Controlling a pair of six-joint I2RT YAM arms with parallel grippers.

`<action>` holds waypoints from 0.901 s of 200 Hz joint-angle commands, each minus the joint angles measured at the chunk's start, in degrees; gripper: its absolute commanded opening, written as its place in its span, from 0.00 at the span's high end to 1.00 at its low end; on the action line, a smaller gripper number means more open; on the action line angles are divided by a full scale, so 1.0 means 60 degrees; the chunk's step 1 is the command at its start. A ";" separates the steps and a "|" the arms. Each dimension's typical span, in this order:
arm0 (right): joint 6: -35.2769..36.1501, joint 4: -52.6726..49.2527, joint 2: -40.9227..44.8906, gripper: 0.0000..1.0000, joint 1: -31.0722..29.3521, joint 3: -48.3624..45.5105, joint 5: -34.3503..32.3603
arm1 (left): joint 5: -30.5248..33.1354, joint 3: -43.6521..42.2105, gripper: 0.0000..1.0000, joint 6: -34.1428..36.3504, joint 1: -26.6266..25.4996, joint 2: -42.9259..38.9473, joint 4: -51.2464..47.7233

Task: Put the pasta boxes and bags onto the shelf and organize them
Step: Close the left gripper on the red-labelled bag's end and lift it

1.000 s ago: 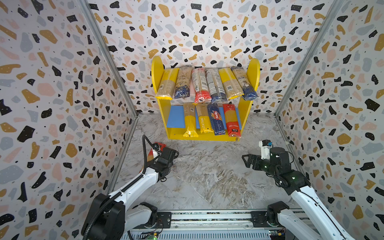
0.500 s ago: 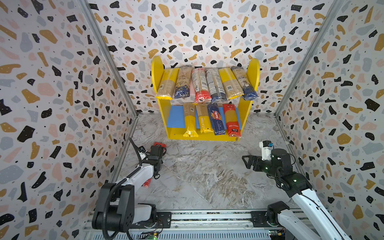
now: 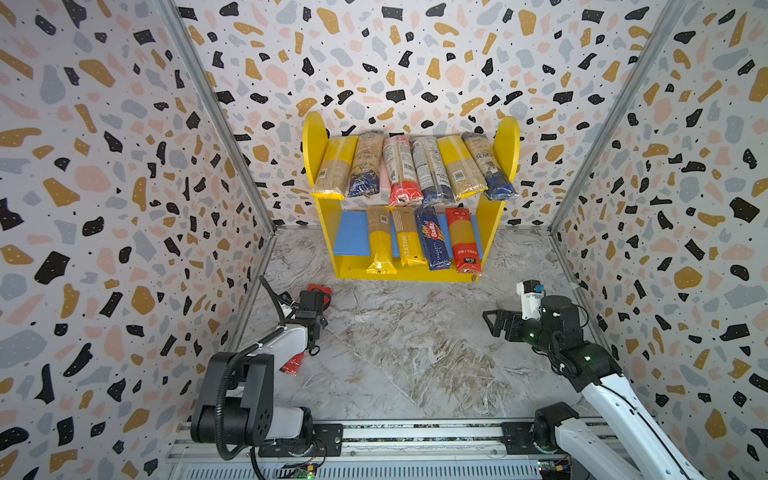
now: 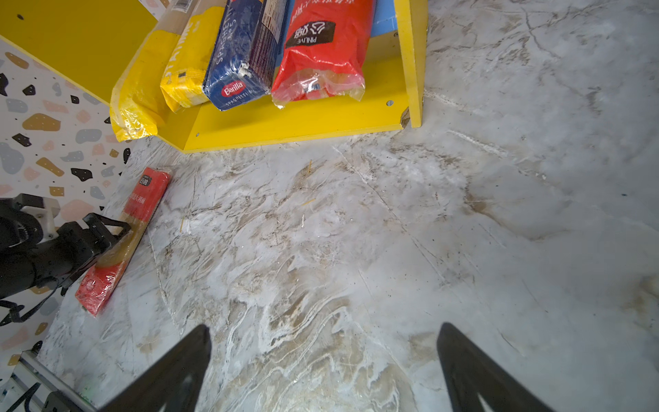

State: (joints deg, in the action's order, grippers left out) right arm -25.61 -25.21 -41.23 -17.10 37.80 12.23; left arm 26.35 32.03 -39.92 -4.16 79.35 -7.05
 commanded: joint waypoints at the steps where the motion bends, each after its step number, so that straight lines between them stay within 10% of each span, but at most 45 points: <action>1: 0.0111 0.0115 0.0079 0.01 0.0038 0.0072 0.0042 | -0.1357 -0.0523 0.12 -0.0148 0.0006 0.0125 0.0592; 123: 0.0019 -0.0013 0.0166 0.01 0.0043 -0.0001 -0.0073 | -0.0834 -0.0919 0.13 -0.1725 -0.3539 -0.1317 -0.0134; 180: 0.0020 -0.0030 0.0255 0.01 0.0038 -0.0001 -0.0040 | 0.0450 -0.0739 0.08 -0.2071 -0.3659 -0.2517 -0.1333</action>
State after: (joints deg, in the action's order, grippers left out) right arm -25.58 -25.28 -40.53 -17.08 37.80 12.21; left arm 25.08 27.55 -50.70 -25.96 65.32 -10.79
